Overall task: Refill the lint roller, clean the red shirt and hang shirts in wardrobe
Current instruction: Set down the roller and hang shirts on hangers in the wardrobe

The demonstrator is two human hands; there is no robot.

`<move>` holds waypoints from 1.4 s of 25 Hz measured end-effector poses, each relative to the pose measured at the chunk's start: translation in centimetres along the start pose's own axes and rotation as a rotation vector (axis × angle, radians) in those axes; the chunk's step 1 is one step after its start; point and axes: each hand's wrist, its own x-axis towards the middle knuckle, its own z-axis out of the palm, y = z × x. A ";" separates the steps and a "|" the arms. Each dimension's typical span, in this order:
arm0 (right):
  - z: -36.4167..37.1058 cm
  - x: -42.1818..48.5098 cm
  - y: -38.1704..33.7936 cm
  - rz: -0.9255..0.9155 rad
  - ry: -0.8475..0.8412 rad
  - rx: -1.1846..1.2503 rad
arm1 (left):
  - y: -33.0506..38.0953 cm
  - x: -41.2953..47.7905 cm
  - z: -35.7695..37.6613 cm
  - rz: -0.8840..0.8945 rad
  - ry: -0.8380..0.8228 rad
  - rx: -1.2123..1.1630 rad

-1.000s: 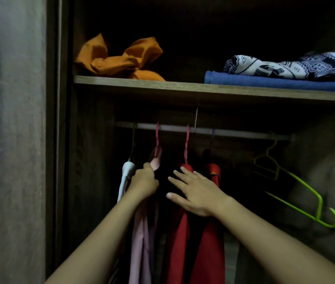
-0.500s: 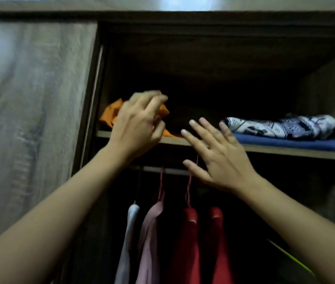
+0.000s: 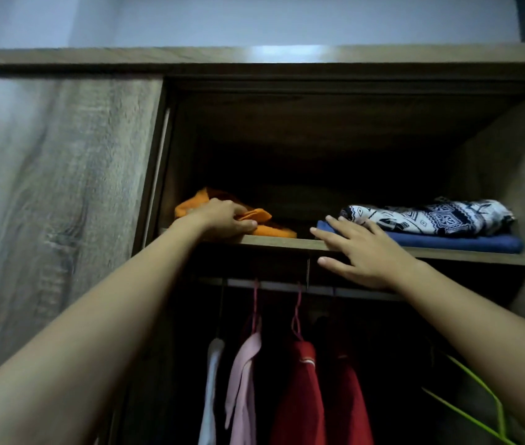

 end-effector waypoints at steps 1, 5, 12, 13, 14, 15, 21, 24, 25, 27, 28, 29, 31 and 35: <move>-0.1 -0.1 0.1 0.002 -0.005 -0.011 | 0.1 -0.5 -0.3 0.068 0.048 0.027; 0.0 -0.3 -0.5 0.028 0.012 0.034 | 1.4 -1.3 -1.8 0.109 0.455 0.542; -0.2 -0.6 -0.8 0.079 -0.052 0.099 | -1.7 -0.2 0.1 0.002 0.005 -0.041; -0.3 -0.9 -1.4 0.107 -0.064 0.130 | -1.7 -0.8 0.4 0.054 0.072 -0.069; -0.4 -1.3 -2.2 0.132 -0.067 0.175 | -1.7 -1.3 0.5 0.102 0.164 -0.098; -0.5 -1.5 -3.1 0.144 -0.060 0.239 | -1.6 -2.0 0.5 0.140 0.254 -0.120; -5.5 -5.3 -8.9 0.043 0.274 0.721 | 2.4 -8.0 0.3 0.328 0.472 -0.236; -7.9 -8.0 -9.4 -0.014 0.326 0.706 | 5.1 -12.4 0.2 0.343 0.419 -0.340; -8.3 -8.8 -9.4 -0.023 0.317 0.670 | 5.6 -13.6 0.3 0.327 0.380 -0.423; -8.7 -10.3 -9.4 -0.054 0.253 0.647 | 6.5 -15.4 1.1 0.306 0.238 -0.619; -8.2 -11.3 -9.2 -0.059 0.198 0.674 | 7.0 -16.0 2.4 0.282 0.131 -0.754; -7.8 -11.9 -8.9 -0.071 0.149 0.695 | 7.5 -16.3 3.7 0.253 0.030 -0.881; -5.9 -14.7 -8.9 -0.056 -0.014 0.719 | 8.7 -18.0 8.0 0.131 -0.172 -1.132; -1.7 -20.9 -7.1 0.175 -0.258 0.864 | 8.9 -20.8 15.5 -0.128 -0.515 -1.428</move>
